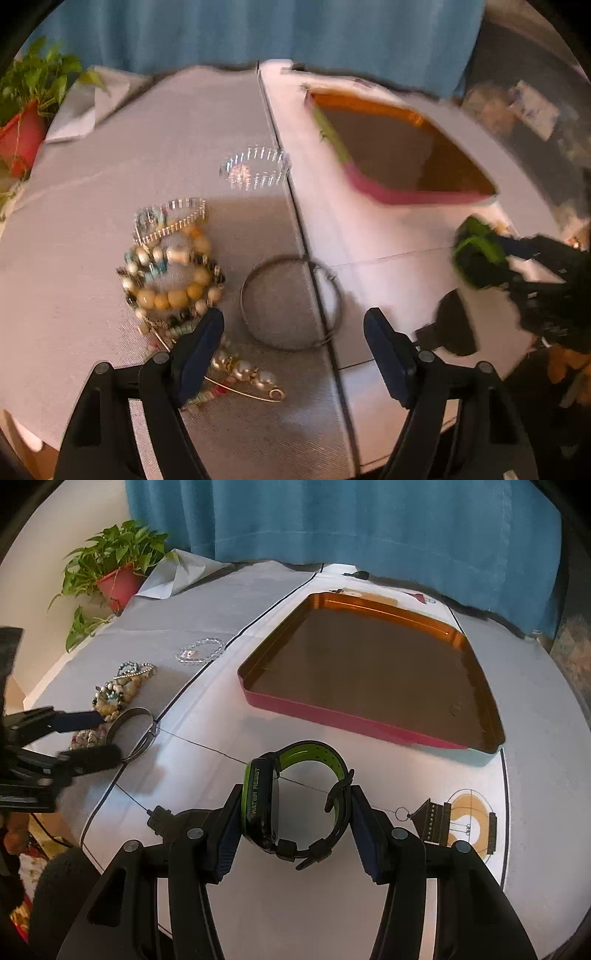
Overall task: Organize jewelry
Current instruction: 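Grasp the silver bangle with the left gripper while the right gripper holds the watch, then carry the bangle in the left gripper and watch in the right gripper over the orange tray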
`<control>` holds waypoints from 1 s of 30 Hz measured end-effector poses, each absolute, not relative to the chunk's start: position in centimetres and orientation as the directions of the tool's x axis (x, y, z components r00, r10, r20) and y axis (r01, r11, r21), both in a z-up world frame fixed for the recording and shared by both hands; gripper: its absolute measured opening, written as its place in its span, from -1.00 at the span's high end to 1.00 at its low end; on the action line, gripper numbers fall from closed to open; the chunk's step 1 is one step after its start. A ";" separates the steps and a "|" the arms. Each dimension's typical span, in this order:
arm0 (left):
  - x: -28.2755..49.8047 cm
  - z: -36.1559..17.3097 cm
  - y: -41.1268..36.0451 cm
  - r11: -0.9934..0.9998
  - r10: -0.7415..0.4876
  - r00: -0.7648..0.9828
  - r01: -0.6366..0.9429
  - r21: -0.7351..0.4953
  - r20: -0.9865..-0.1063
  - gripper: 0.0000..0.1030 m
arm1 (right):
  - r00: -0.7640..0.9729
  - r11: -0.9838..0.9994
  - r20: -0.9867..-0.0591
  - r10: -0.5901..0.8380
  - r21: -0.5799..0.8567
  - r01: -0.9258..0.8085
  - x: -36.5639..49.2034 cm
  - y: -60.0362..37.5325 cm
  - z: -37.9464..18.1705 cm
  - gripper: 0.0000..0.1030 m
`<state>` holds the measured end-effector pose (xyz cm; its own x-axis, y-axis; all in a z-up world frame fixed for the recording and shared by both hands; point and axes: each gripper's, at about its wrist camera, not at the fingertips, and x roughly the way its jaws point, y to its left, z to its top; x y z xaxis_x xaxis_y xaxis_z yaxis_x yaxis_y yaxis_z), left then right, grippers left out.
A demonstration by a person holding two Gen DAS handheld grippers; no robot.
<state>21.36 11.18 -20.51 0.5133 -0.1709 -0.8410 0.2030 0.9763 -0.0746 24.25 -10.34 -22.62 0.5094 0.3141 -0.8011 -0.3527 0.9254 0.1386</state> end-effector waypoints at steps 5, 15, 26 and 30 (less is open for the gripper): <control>22.0 -21.1 10.2 0.978 -0.152 0.487 0.203 -0.058 -0.860 -0.27 | 0.509 0.926 -0.787 0.348 0.203 -0.318 24.2 -11.3 -23.1 -0.13; 22.9 -21.3 9.1 0.979 -0.125 0.515 0.203 -0.021 -0.848 -0.13 | 0.523 0.920 -0.764 0.377 0.246 -0.304 24.2 -11.8 -24.0 -0.23; 21.1 -21.6 7.7 0.987 -0.087 0.557 0.163 0.006 -0.826 -0.31 | 0.524 0.917 -0.764 0.376 0.225 -0.329 23.9 -12.7 -24.1 -0.23; 20.9 -21.4 7.6 0.991 -0.076 0.561 0.134 0.000 -0.824 -0.13 | 0.546 0.922 -0.755 0.364 0.207 -0.329 23.7 -12.7 -24.2 -0.16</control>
<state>20.85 7.62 -21.37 0.5609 -0.0760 -0.8244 0.1337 0.9910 -0.0005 23.74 -12.65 -24.21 0.5457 0.3640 -0.7548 -0.3287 0.9215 0.2068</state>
